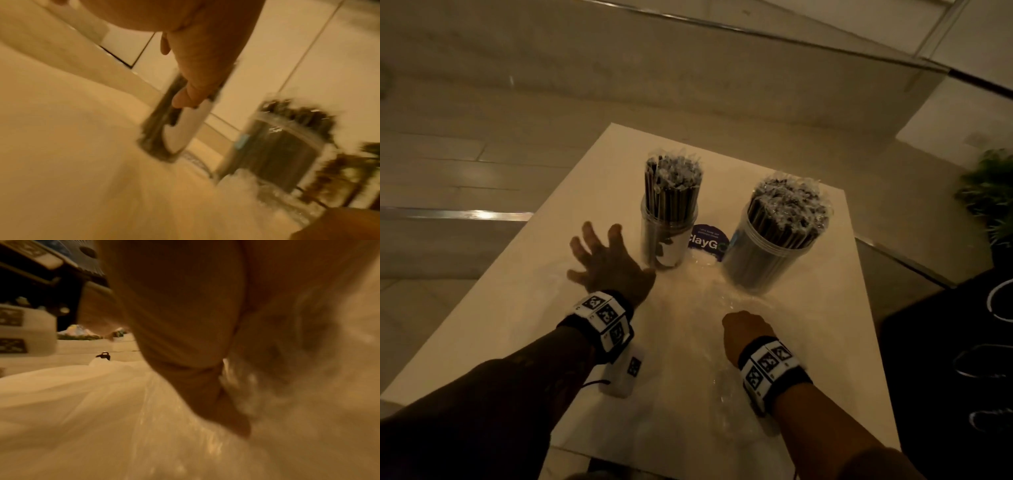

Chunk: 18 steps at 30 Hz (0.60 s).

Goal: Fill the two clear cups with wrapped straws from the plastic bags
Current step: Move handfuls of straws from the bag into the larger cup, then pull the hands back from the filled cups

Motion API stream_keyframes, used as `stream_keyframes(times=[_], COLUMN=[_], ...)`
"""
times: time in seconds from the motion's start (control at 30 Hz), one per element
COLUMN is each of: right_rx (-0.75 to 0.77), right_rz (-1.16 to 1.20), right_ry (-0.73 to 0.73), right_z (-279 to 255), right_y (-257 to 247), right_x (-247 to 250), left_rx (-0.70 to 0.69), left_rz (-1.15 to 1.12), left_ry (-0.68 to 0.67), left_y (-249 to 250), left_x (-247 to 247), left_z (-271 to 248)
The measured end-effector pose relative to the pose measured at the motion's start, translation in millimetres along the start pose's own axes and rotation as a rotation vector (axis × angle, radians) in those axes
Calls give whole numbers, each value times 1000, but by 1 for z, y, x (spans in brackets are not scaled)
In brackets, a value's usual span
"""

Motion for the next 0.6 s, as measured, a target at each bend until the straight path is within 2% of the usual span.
stream_keyframes(times=[0.07,0.13,0.2,0.23,0.33,0.4,0.47,0.53,0.6], right_rx=[30,69,90,96,127,162,177,241,304], right_rz=[76,183,306,369,583,770,878,883,875], right_ry=[68,143,194,233,348,360,283,214,302], right_z=[6,9,11,12,7,0,-6,-11,-20], right_y=[-4,-12,-21,-26,-37,-40,-40,-36,-24], right_x=[-3,-2,-6,-10,-16,-15,-12,-8,-2], left_rx=[213,302,240,214,286,294,240,203,274], left_rz=[-40,-51,-38,-106,-564,-810,-901,-980,-1130], left_ry=[-231,-373,-412,-434,-668,-838,-887,-888,-925], left_y=[-32,-47,-40,-33,-12,-1,0,-10,-43], left_x=[-16,-28,-37,-40,-52,-52,-60,-72,-121], left_z=[9,5,-8,-15,-37,-48,-53,-52,-36])
Point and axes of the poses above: each hand's wrist, its own z-axis towards the middle knuckle, its own x-axis out of the back of the hand, y = z × x, the point moved 2 cm from there along z, towards the middle knuckle, and after that the axes turned 4 degrees about y, right-handed, at the moved point
